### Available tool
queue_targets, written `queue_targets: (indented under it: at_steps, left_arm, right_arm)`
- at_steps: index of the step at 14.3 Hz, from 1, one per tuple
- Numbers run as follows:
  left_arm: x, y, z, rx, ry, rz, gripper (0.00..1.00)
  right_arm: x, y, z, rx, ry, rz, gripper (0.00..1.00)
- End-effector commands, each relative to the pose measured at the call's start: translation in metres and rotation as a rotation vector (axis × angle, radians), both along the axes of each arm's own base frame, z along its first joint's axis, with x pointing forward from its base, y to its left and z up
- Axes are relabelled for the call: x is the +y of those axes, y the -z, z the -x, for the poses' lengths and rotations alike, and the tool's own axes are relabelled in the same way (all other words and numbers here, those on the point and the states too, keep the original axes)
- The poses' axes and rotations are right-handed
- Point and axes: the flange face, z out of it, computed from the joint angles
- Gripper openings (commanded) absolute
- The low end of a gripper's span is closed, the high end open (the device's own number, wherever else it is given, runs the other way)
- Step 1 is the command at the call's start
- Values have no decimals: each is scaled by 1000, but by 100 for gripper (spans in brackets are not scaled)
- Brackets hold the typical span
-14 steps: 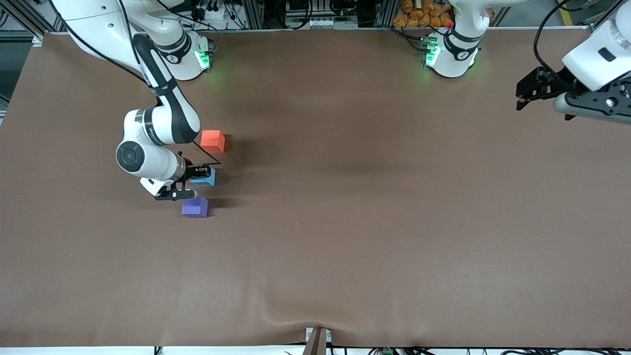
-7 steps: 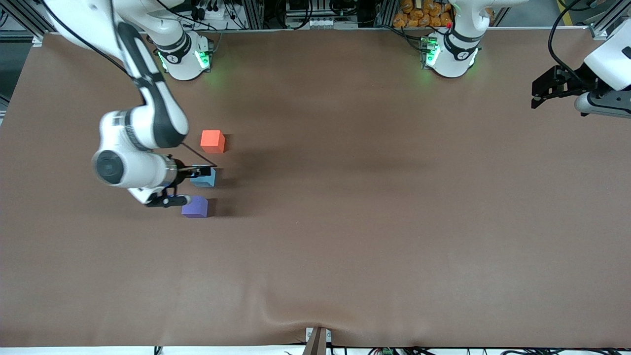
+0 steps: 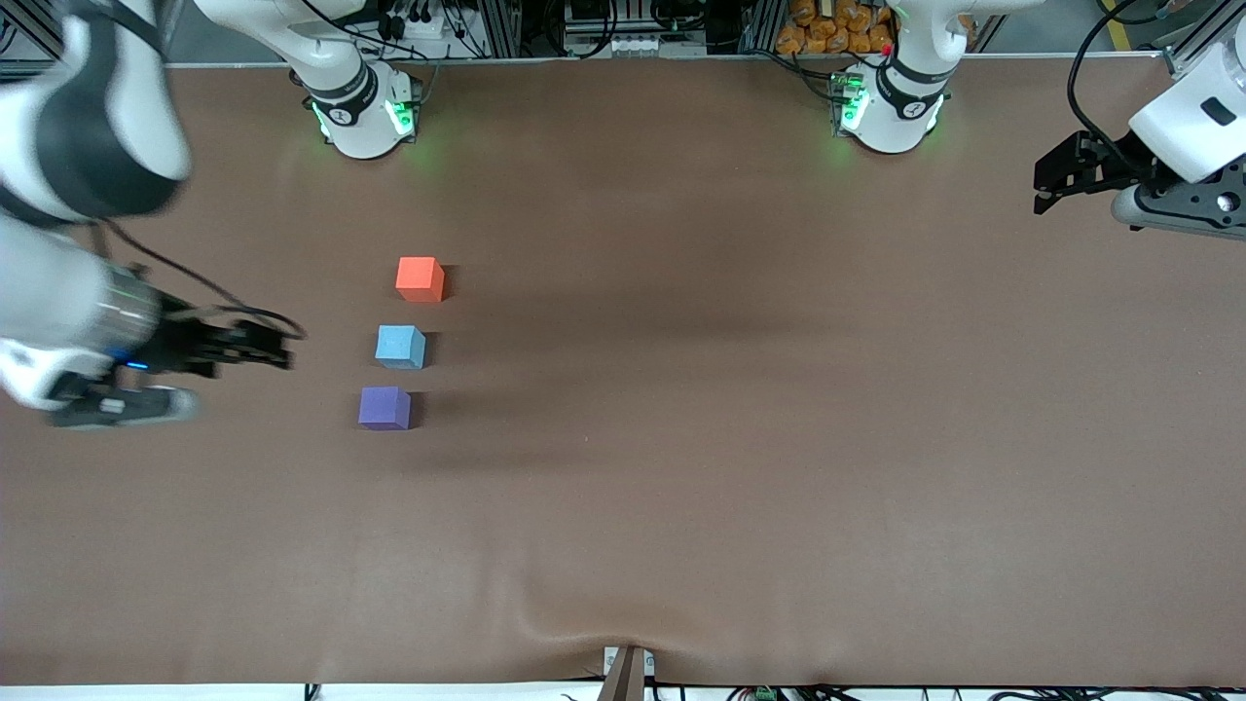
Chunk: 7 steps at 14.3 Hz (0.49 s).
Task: Place blue block between orange and purple blocks
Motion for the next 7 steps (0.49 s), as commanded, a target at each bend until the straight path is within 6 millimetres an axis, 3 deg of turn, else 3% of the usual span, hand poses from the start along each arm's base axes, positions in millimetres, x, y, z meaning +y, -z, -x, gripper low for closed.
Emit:
queue_targets:
  at_steps: [1,4,5,7]
  left_arm:
    - [-2,-2,1,-5,-80,-26,100]
    - [-2,-4,2,-11,-147,-19,100]
    - [-6,-3,2,-9,-140,-25,100]
    - [-6,-3,1,-11,-136,-28,100]
  right_arm:
    - [-4,-27,19,75,-33,4,100]
    - [-52,-75,50,52,28,-40,100]
    - [-51,-87,61,37,31,-41,100]
    - [-50,-93,87,16,48,-10,100]
